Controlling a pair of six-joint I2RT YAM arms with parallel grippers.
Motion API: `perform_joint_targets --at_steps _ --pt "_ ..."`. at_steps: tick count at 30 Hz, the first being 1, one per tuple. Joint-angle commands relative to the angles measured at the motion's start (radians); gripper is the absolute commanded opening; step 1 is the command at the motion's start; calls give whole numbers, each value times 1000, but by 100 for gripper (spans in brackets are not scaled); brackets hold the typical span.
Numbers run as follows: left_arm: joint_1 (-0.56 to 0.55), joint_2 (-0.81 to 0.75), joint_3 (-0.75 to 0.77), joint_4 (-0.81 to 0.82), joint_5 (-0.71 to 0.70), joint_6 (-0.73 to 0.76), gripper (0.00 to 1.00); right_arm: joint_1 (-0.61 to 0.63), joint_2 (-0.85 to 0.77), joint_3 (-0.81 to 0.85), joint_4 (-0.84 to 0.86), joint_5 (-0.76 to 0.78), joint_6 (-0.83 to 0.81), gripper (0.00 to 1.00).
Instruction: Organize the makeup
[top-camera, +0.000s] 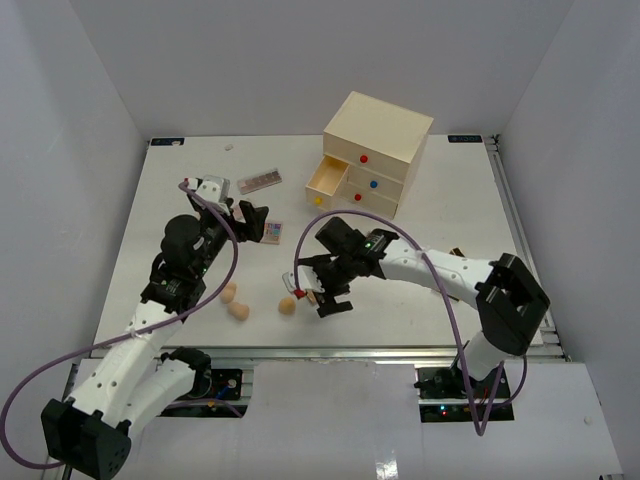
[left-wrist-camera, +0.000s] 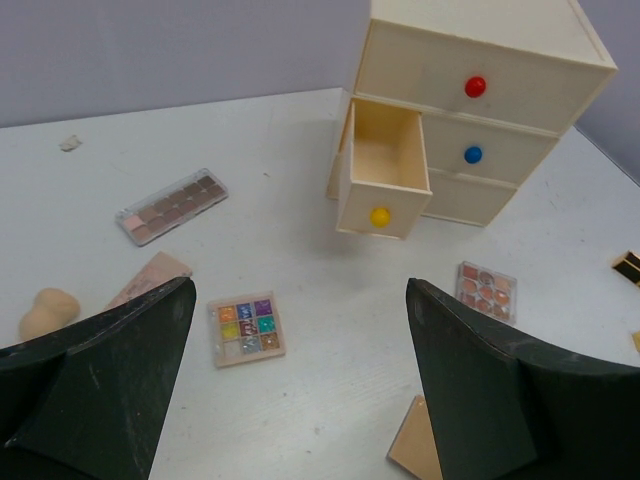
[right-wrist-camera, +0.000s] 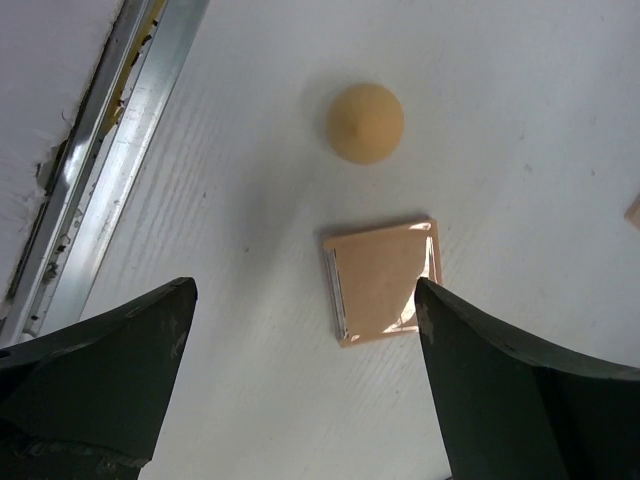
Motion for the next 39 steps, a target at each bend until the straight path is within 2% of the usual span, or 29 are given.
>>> perform_joint_targets --at_steps 1,7,17,21,28,33,36,39 --pt "4 -59 -19 -8 -149 17 98 68 105 85 63 42 -40 100" --pt "4 -176 -62 -11 -275 34 98 106 187 117 154 109 15 93" --pt "5 -307 -129 -85 -338 60 98 118 283 189 195 100 105 78" --pt "5 -344 -141 -96 -345 58 98 120 297 192 182 89 116 63" --pt "5 -348 -138 -98 -330 54 98 129 310 183 155 80 113 43" --pt "5 -362 -141 -99 -336 54 98 131 318 206 118 101 119 18" --pt "5 -372 -143 -100 -332 51 98 128 280 217 76 133 113 10" --pt "5 -380 -145 -101 -314 48 98 72 205 226 54 123 119 9"
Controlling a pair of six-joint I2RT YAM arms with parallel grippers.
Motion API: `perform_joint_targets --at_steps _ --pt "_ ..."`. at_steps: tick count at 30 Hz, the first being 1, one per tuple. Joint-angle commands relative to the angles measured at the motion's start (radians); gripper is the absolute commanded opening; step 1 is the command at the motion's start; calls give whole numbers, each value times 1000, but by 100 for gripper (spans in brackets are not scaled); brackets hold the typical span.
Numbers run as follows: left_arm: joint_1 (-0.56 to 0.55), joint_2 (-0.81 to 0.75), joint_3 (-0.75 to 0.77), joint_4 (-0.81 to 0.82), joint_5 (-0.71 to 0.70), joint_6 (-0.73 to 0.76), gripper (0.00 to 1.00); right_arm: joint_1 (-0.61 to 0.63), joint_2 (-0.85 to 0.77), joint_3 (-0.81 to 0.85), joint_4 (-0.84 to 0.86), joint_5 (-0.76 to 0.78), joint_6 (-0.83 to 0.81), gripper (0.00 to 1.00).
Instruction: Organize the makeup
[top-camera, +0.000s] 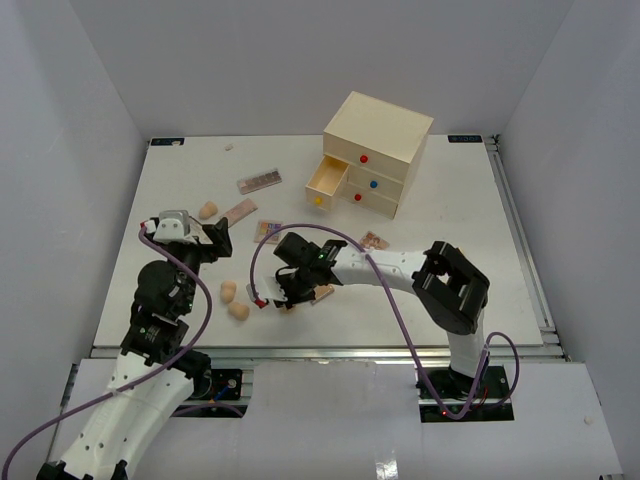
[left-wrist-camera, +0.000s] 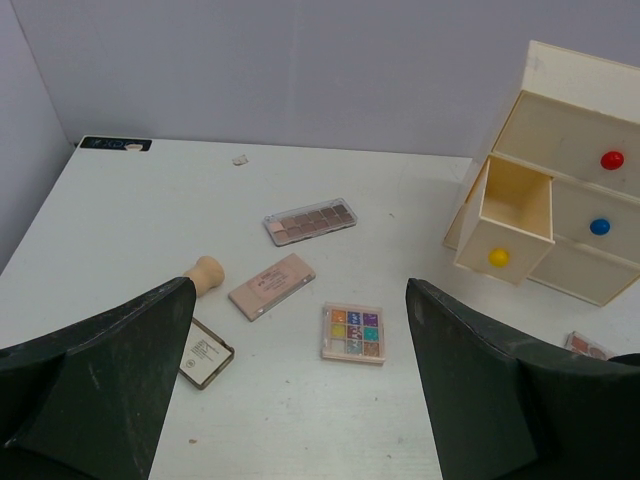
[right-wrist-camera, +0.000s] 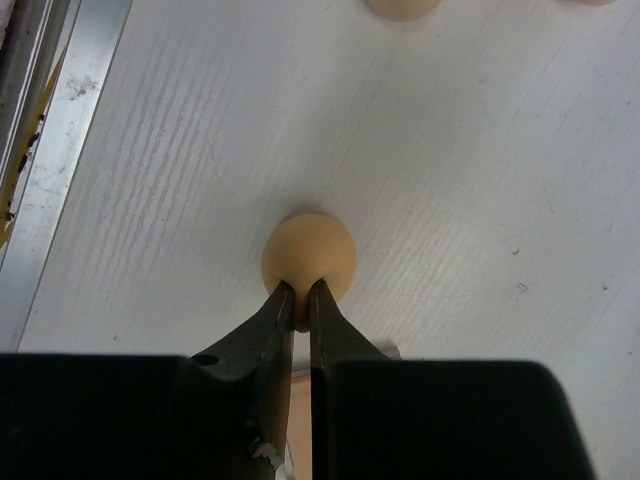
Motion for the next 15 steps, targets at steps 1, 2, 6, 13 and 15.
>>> perform_joint_targets --at_steps 1,2,6,13,15 --pt "5 -18 -3 -16 20 -3 98 -86 -128 54 -71 -3 13 9" --pt "5 -19 -1 -16 24 -5 98 -112 -146 72 -76 -5 22 9" --pt "5 -17 0 -16 51 -9 98 -232 -198 153 -93 3 53 9" --pt "5 -4 0 -16 85 -9 98 -374 -179 293 -38 61 116 10" --pt "5 2 0 -17 92 -8 98 -396 -160 331 -30 73 128 11"
